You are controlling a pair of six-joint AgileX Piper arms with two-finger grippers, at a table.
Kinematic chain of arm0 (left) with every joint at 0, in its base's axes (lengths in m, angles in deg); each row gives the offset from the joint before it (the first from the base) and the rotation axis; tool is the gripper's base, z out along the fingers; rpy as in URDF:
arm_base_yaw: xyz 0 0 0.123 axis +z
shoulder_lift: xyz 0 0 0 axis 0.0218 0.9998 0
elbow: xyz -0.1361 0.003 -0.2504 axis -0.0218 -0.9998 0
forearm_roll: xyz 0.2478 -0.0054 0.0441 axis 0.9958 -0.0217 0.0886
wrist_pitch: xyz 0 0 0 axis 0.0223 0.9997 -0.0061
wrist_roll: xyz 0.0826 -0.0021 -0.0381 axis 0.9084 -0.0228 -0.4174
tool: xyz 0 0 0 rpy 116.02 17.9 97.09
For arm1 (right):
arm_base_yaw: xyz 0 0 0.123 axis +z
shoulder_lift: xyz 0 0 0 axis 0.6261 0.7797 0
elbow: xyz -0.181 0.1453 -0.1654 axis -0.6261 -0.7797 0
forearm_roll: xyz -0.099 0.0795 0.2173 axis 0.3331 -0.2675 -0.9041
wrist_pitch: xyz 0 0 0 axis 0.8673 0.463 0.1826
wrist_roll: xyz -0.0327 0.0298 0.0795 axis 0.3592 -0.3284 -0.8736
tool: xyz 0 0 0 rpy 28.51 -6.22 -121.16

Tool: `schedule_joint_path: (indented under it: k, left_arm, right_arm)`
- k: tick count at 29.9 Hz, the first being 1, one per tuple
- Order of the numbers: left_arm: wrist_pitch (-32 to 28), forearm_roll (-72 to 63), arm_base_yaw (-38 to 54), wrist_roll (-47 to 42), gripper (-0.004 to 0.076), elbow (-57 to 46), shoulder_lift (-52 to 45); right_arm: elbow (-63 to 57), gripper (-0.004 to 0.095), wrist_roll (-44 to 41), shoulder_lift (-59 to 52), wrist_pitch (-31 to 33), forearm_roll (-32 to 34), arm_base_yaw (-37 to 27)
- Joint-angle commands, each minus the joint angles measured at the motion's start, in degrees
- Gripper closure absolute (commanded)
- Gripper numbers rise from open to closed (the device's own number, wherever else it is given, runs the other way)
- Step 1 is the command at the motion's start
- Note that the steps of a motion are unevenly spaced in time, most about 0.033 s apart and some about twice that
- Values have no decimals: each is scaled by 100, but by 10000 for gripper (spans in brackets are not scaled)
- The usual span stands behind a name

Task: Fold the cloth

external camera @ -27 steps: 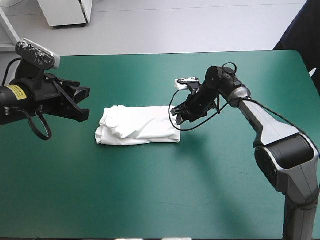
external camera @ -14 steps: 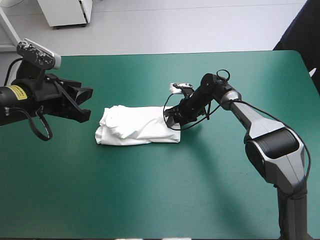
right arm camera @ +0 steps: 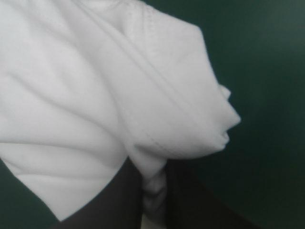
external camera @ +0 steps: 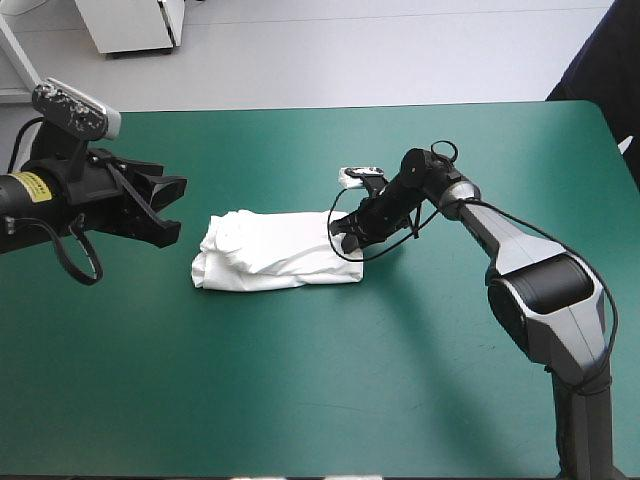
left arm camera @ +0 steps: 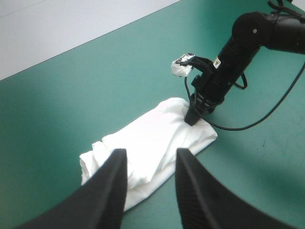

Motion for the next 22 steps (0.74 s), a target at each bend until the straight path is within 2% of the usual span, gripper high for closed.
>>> schedule_joint_path:
  k: [1, 5, 14, 22]
  left_arm:
    - [148, -163, 4, 12, 470, 120, -216]
    - [148, -177, 4, 12, 470, 120, -240]
    - [148, -478, 4, -4, 470, 120, -240]
    - [135, -500, 4, 12, 470, 120, -230]
  right_arm:
    - [185, 917, -133, -306, 543, 1204, -300]
    - [136, 917, -354, -535, 959, 1938, -763]
    - [-292, 917, -294, -1611, 930, 2233, -2478]
    - [-1438, 916, -78, -2298, 496, 2193, -4458]
